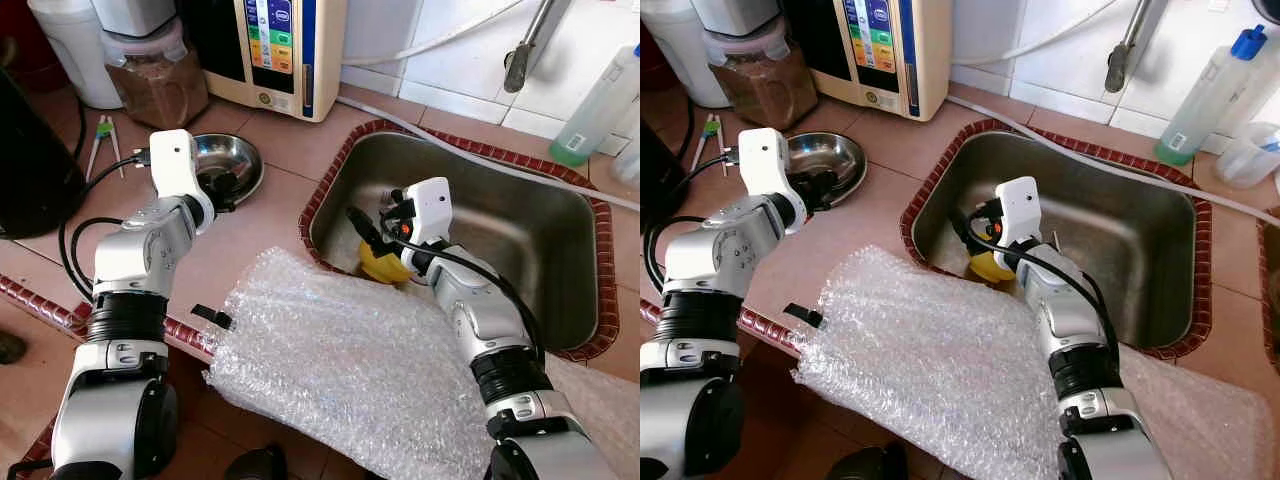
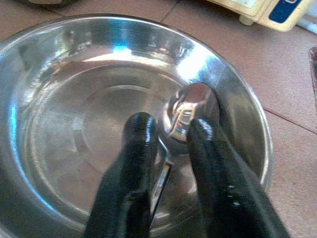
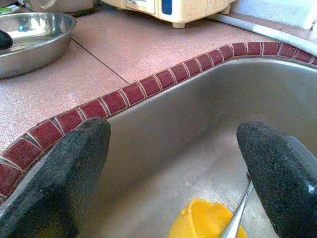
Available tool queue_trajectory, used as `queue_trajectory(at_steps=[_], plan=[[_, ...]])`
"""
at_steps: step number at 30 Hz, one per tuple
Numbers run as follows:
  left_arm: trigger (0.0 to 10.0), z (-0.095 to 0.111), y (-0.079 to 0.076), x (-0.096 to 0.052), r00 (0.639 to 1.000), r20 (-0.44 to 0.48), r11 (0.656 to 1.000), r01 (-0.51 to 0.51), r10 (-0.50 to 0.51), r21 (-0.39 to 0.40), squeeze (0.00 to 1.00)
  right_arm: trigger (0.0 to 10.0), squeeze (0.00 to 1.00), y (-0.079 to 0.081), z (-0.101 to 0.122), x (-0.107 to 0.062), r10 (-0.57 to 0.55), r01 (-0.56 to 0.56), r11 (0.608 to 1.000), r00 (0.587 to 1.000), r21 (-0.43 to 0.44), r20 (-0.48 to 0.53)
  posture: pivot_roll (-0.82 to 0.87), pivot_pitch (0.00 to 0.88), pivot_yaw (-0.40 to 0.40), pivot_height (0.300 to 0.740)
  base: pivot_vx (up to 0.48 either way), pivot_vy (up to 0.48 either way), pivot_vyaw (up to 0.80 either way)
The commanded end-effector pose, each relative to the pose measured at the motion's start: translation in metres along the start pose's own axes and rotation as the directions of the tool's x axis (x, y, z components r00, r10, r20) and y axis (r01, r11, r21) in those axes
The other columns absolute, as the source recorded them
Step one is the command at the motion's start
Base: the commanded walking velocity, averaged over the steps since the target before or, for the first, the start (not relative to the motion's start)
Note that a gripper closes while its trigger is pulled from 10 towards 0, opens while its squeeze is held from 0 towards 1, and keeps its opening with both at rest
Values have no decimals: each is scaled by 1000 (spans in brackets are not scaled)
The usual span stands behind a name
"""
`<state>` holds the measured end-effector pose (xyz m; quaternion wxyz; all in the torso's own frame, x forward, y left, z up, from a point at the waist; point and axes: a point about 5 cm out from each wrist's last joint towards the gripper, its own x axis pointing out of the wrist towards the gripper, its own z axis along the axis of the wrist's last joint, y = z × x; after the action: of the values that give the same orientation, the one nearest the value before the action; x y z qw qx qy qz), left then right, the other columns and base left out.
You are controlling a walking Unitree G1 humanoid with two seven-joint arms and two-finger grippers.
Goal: Kitchen organization
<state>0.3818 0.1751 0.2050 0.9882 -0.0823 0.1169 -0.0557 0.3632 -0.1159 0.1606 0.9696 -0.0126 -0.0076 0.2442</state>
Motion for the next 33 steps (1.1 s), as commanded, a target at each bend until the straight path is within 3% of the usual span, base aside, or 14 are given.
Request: queue_trajectory(at_steps=[1, 13, 16, 24, 33], plan=[[0, 2, -1, -2, 1000, 21, 1000, 12, -12, 4, 0, 10000, 0, 2, 6, 3, 15, -15, 1000, 1000, -8, 9, 60, 183, -2, 740, 0, 0, 0], [0, 14, -12, -4, 990, 129, 999, 50, -50, 0, 0, 10000, 0, 7, 13, 6, 21, -21, 1000, 999, -7, 29, 49, 174, -9, 740, 0, 0, 0], [0, 23, -21, -6, 970, 222, 995, 102, -95, -18, 0, 10000, 0, 8, 17, 8, 15, -15, 1000, 999, -5, 40, 43, 171, -16, 740, 0, 0, 0], [0, 30, -37, -13, 919, 343, 978, 206, -192, -4, 0, 10000, 0, 13, 28, 11, -3, 4, 1000, 997, -4, 71, 27, 161, -35, 740, 0, 0, 0], [0, 27, -53, -19, 870, 427, 962, 273, -248, 2, 0, 10000, 0, 6, 24, 9, -76, 75, 997, 996, 21, 53, 0, 152, -65, 740, 0, 0, 0]])
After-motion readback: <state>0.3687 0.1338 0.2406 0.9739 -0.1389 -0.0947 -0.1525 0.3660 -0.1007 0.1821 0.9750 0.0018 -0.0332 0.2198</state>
